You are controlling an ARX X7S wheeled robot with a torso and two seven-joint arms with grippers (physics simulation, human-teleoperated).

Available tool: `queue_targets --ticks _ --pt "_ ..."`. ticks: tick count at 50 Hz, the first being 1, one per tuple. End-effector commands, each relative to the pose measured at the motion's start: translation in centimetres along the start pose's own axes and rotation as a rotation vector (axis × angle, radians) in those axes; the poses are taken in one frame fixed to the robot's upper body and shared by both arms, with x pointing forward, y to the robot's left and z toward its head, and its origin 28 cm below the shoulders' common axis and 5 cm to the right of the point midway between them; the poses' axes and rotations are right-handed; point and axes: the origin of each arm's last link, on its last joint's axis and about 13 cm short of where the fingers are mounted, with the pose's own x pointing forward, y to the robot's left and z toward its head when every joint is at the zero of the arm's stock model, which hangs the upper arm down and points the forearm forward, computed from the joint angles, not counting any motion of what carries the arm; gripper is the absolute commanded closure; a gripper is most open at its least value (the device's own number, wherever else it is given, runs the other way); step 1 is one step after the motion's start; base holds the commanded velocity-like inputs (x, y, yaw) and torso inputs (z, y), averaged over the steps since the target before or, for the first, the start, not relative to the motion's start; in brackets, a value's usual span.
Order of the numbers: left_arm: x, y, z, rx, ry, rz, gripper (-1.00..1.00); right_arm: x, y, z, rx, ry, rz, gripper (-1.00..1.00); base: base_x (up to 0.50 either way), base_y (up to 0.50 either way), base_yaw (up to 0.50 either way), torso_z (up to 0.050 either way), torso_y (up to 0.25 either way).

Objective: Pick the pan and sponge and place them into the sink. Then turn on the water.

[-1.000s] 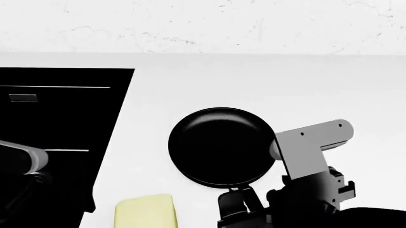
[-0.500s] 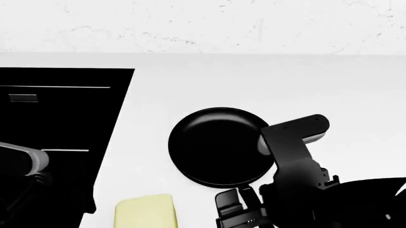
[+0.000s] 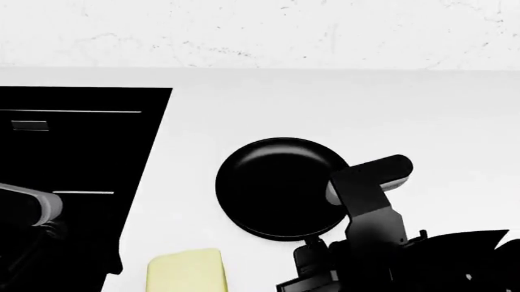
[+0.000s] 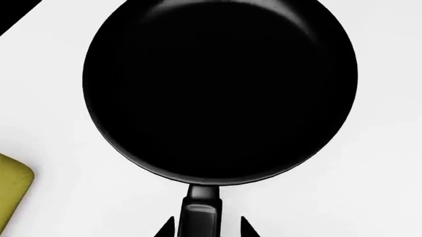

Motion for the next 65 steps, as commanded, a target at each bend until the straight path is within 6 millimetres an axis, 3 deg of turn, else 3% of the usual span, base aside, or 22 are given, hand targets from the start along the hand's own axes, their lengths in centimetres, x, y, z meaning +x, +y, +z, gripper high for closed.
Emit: queue_targets --ticks 1,11,23,36,50,65 --pt "0.1 0.0 0.0 0.001 0.002 -0.003 -1.00 -0.4 -0.2 0.6 -0.037 -0.041 -0.031 1.00 0.00 0.00 0.00 0.000 0.000" --pt "1.2 0.7 1.3 0.075 -0.013 -0.071 -1.00 -2.1 -0.8 1.9 -0.040 -0.129 -0.087 1.00 0.00 0.00 0.00 0.000 0.001" --pt "-0.2 2.2 3.9 0.153 0.022 -0.285 -1.00 -3.0 -1.2 2.5 -0.053 -0.186 -0.117 1.00 0.00 0.00 0.00 0.000 0.002" --pt "-1.1 1.2 6.9 0.247 0.126 -0.767 -1.00 -3.8 -0.9 2.8 -0.067 -0.189 -0.107 1.00 0.00 0.00 0.00 0.000 0.001" --pt "-2.1 1.0 5.9 0.336 0.247 -0.924 -1.00 -3.7 -0.9 2.1 -0.070 -0.162 -0.103 1.00 0.00 0.00 0.00 0.000 0.001" --pt "-0.2 1.9 5.3 0.390 0.334 -0.855 -1.00 -3.1 -0.8 1.6 -0.070 -0.147 -0.092 1.00 0.00 0.00 0.00 0.000 0.002"
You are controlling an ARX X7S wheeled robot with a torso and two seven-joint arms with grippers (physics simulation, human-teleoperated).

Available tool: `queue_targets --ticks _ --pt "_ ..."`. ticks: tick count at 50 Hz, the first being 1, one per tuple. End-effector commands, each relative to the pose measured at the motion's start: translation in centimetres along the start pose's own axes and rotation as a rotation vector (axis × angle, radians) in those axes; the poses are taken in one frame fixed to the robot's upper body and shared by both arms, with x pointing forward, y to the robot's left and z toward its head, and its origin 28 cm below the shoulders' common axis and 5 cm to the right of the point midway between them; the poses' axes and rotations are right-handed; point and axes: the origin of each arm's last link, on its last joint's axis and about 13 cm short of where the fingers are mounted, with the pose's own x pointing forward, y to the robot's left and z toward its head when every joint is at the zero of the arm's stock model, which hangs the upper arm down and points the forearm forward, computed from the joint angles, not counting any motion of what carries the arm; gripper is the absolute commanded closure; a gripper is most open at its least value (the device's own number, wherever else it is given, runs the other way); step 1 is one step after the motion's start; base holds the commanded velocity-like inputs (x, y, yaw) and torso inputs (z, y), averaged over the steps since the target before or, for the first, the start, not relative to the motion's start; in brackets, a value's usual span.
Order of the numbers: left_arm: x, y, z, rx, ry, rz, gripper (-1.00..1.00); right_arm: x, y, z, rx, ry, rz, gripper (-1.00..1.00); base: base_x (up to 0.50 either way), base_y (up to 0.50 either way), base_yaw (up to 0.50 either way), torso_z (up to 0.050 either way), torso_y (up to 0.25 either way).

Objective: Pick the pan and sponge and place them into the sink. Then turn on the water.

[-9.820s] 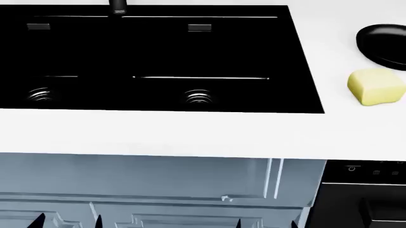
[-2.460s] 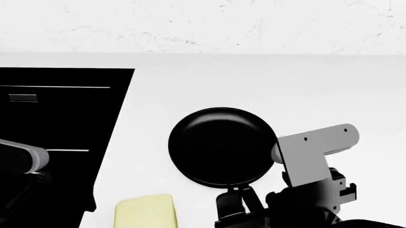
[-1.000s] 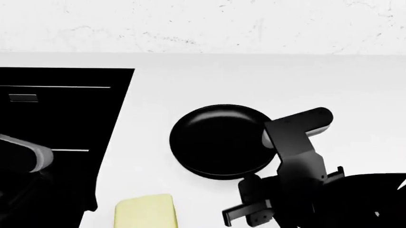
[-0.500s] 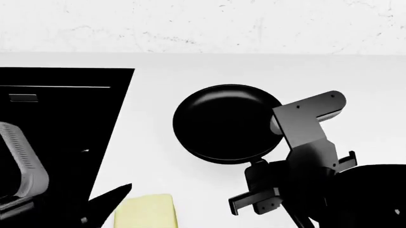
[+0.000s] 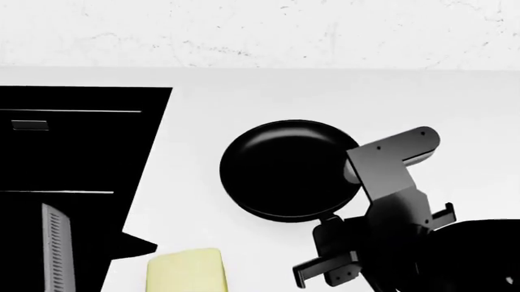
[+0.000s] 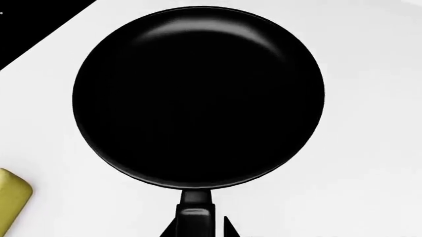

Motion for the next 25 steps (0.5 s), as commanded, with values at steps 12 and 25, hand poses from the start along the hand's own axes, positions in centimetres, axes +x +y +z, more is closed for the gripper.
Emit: queue_targets --ticks 12,25 --pt "0.3 2.8 0.4 0.022 0.077 0.007 -1.00 0.0 -0.2 0.4 -0.008 -0.041 -0.023 1.00 0.00 0.00 0.00 0.001 0.001" --pt "0.8 4.3 0.5 0.041 0.120 -0.002 -1.00 0.4 -0.1 0.3 -0.017 -0.030 -0.020 1.00 0.00 0.00 0.00 0.000 0.002"
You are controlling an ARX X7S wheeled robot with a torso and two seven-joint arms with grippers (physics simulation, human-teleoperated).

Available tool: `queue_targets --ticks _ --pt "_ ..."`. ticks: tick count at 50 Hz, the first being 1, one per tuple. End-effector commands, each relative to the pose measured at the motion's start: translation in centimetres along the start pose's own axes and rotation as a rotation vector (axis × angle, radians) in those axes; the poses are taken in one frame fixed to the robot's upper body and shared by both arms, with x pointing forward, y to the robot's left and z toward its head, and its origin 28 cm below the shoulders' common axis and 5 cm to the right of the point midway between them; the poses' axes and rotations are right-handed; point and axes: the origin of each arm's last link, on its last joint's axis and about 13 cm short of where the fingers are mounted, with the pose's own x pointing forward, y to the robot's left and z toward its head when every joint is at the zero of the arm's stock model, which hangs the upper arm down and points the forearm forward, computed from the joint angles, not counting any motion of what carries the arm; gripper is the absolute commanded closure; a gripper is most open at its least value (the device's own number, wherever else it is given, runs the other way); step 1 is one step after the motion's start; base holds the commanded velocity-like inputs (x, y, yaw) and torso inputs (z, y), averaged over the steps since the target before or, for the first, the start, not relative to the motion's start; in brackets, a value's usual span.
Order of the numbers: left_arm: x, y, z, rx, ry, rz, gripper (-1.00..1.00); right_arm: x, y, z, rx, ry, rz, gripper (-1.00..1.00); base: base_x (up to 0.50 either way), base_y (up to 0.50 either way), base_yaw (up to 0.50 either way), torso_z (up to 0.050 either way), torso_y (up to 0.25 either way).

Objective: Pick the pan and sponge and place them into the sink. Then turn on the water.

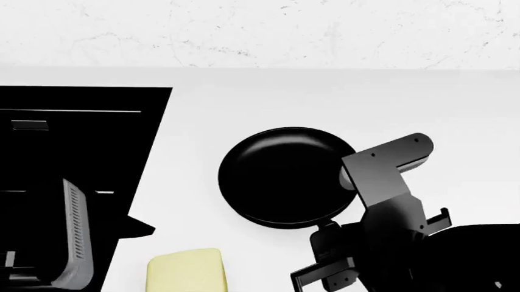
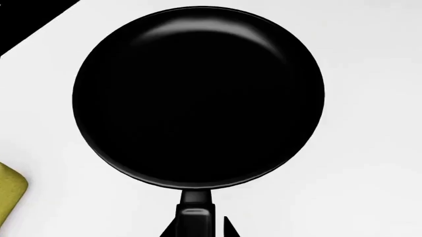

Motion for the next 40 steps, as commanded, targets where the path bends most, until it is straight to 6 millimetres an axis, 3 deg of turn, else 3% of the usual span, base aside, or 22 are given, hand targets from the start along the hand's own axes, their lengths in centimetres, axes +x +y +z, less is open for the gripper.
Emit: queue_targets --ticks 1,27,40 --pt "0.5 1.2 0.2 0.021 0.041 -0.007 -1.00 -0.1 -0.3 0.8 -0.009 -0.044 -0.025 1.00 0.00 0.00 0.00 0.000 0.000" --pt "1.6 1.9 -0.6 0.021 0.080 -0.022 -1.00 0.1 -0.2 0.4 -0.003 -0.044 -0.022 1.00 0.00 0.00 0.00 0.001 0.002" --pt "3.2 1.6 -1.2 0.023 0.116 -0.045 -1.00 0.2 -0.3 -0.2 0.007 -0.071 -0.034 1.00 0.00 0.00 0.00 0.000 0.002"
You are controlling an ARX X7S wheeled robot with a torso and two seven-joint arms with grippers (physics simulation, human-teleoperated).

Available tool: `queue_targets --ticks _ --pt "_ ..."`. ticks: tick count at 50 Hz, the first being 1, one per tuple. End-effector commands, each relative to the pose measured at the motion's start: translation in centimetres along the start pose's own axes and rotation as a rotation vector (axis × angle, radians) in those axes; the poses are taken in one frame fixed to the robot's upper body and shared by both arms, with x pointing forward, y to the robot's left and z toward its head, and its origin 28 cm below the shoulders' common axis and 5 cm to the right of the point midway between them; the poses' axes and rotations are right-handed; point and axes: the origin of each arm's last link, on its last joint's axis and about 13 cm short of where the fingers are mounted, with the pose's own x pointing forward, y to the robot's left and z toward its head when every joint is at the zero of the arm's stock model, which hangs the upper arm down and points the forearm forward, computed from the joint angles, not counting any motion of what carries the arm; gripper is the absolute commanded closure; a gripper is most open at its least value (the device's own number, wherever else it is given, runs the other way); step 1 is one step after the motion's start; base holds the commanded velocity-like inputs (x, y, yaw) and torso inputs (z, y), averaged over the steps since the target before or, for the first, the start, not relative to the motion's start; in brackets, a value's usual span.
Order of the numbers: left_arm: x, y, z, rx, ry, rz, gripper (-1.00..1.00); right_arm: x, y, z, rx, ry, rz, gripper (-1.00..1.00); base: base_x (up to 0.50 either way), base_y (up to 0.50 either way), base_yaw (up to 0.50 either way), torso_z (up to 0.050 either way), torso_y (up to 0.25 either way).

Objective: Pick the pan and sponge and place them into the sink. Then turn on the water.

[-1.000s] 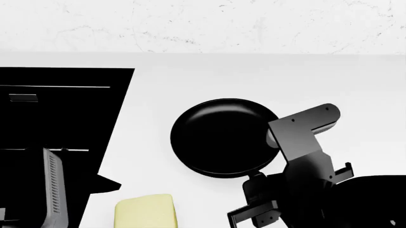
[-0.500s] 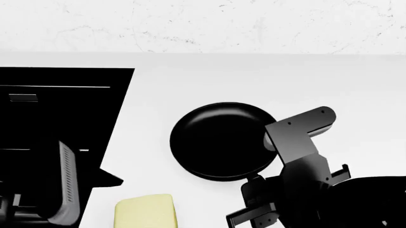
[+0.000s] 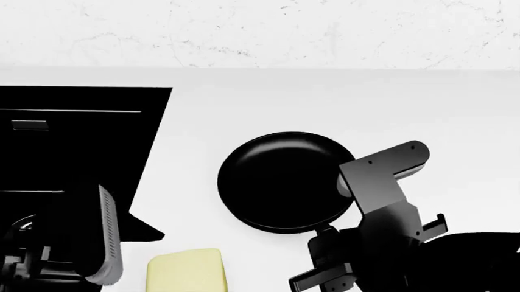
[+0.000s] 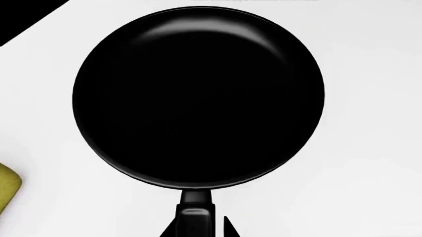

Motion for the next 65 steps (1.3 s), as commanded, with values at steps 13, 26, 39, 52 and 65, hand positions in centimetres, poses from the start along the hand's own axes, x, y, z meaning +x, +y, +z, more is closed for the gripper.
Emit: queue_targets --ticks 13,26,39,52,65 --pt "1.9 0.3 -1.1 -0.005 0.055 -0.022 -1.00 -0.1 -0.5 0.0 0.016 -0.067 -0.030 1.00 0.00 0.00 0.00 0.001 0.002" --pt "2.6 0.1 -1.3 -0.003 0.074 -0.027 -1.00 -0.1 -0.4 -0.4 0.025 -0.064 -0.026 1.00 0.00 0.00 0.00 0.001 0.002" --pt "2.8 -0.2 -1.6 -0.006 0.096 -0.036 -1.00 0.1 -0.3 -0.7 0.033 -0.069 -0.023 1.00 0.00 0.00 0.00 0.000 0.002" --pt "2.1 0.3 -0.9 0.007 0.053 0.050 1.00 -0.1 -0.4 -0.5 0.038 -0.089 -0.027 1.00 0.00 0.00 0.00 0.001 0.001" --pt "0.7 0.2 -0.1 -0.030 -0.109 0.283 1.00 -0.9 -0.7 -0.2 0.066 -0.205 -0.068 1.00 0.00 0.00 0.00 0.000 0.002"
